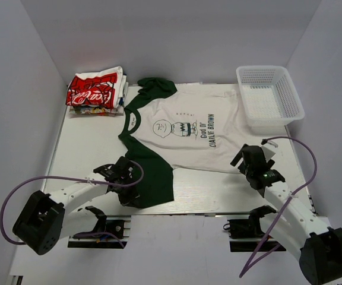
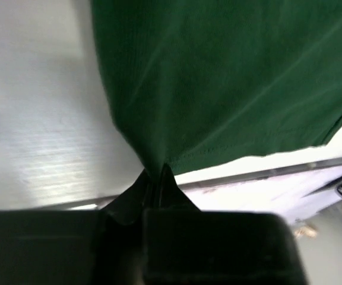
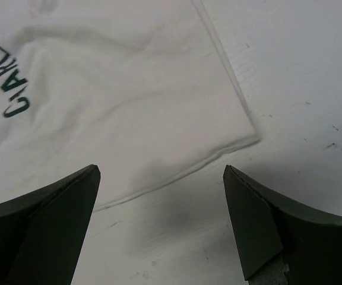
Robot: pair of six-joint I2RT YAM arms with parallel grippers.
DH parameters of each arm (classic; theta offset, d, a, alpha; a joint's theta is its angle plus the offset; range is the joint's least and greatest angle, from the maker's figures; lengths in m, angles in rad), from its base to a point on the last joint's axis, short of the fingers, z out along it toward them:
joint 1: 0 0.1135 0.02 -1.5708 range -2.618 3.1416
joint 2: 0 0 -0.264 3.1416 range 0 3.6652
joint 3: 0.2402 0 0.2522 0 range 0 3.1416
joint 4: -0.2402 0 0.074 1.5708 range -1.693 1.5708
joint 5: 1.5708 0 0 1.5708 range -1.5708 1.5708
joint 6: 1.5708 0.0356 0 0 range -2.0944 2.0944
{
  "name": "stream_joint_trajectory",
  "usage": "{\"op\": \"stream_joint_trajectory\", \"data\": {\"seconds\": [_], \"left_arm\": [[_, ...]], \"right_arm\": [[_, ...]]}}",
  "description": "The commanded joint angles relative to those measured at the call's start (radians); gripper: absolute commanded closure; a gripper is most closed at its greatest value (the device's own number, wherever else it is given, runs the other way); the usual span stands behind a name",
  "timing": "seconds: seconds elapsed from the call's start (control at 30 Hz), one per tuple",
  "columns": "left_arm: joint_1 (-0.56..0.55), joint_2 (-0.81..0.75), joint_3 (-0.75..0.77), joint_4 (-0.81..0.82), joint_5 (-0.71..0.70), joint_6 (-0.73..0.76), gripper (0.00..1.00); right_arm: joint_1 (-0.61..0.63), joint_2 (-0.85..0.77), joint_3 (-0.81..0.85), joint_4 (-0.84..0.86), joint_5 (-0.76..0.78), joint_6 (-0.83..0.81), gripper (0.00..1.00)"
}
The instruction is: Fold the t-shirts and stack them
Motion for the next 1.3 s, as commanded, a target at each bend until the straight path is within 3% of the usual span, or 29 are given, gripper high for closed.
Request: {"op": "stream_joint_trajectory", "data": {"seconds": [0.0, 0.2, 0.47, 0.77, 1.0, 1.07, 1.1, 1.13, 1.27], "left_arm": [[-0.020, -0.013, -0.034, -0.038, 0.015, 0.005, 1.00], [-0.039, -0.084, -0.025, -0.100, 0.042, 0.034, 1.00], [-0.057, -0.248, -0.025, -0.154, 0.176, 0.034, 1.00], [-0.057, -0.381, -0.068, -0.223, 0.222, 0.043, 1.00], [-0.057, -0.392, -0.045, -0.237, 0.220, 0.088, 1.00], [-0.057, -0.383, -0.045, -0.223, 0.229, 0.097, 1.00], [-0.057, -0.383, -0.045, -0.223, 0.238, 0.106, 1.00], [-0.057, -0.371, -0.045, -0.223, 0.239, 0.106, 1.00], [-0.057, -0.371, -0.019, -0.272, 0.259, 0.115, 1.00]], "right_arm": [[-0.024, 0.046, 0.057, -0.123, 0.067, 0.063, 0.10], [-0.095, 0.104, 0.080, -0.155, 0.039, 0.041, 0.10], [-0.190, 0.202, 0.114, -0.213, -0.163, 0.035, 0.10], [-0.251, 0.218, 0.036, -0.201, -0.239, 0.089, 0.14], [-0.265, 0.245, 0.021, -0.159, -0.269, 0.092, 0.40], [-0.265, 0.239, 0.010, -0.150, -0.269, 0.092, 0.57], [-0.268, 0.233, 0.004, -0.148, -0.278, 0.092, 0.75], [-0.266, 0.230, 0.004, -0.171, -0.282, 0.092, 1.00], [-0.265, 0.192, 0.010, -0.240, -0.277, 0.090, 1.00]]}}
